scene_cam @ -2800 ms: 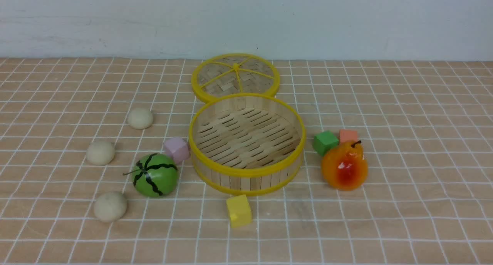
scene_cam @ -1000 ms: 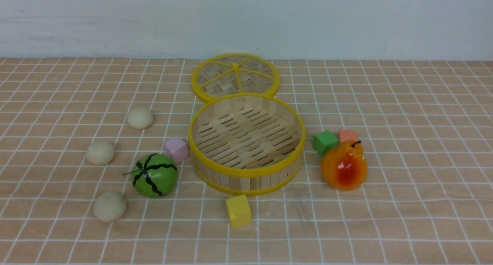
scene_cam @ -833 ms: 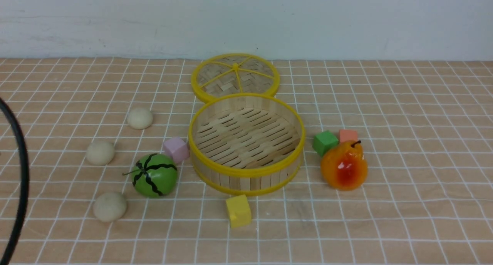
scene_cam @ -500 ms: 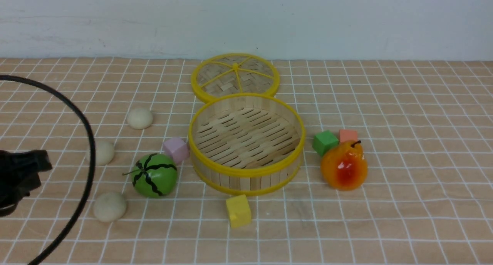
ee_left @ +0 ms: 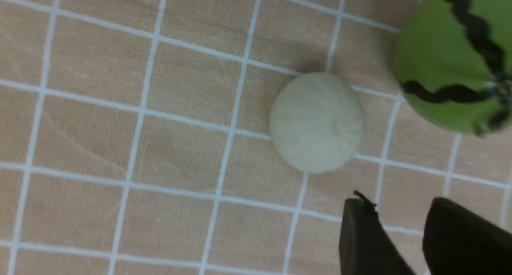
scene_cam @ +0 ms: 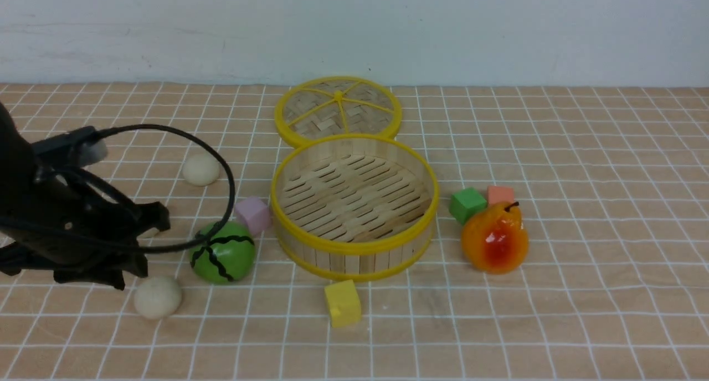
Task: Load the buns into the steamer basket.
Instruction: Use the left arm to grab a steamed stuffed bun
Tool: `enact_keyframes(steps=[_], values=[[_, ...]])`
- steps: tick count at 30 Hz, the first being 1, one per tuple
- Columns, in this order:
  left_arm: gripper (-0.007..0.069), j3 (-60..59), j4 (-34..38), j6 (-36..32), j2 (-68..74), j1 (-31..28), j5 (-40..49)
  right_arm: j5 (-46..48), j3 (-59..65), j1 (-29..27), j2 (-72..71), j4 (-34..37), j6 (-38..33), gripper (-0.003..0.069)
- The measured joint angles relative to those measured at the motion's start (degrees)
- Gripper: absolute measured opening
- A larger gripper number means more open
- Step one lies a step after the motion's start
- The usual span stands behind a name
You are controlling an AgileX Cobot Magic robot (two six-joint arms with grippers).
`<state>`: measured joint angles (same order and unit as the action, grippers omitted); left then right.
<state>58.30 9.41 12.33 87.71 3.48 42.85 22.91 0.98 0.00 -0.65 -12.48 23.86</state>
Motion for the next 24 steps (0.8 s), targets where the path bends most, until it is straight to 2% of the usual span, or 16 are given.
enact_keyframes(steps=[14,19,24], values=[[0.0240,3.65,-0.36,-0.09,14.08,0.00,-5.65,0.00,0.00,0.00,0.00,0.00,0.00,0.0241],[0.0185,3.94,-0.36,-0.09,14.43,0.00,-5.88,0.00,0.00,0.00,0.00,0.00,0.00,0.0241],[0.0046,5.54,-1.56,-0.28,14.63,0.00,-2.33,0.00,0.00,0.00,0.00,0.00,0.00,0.0241]])
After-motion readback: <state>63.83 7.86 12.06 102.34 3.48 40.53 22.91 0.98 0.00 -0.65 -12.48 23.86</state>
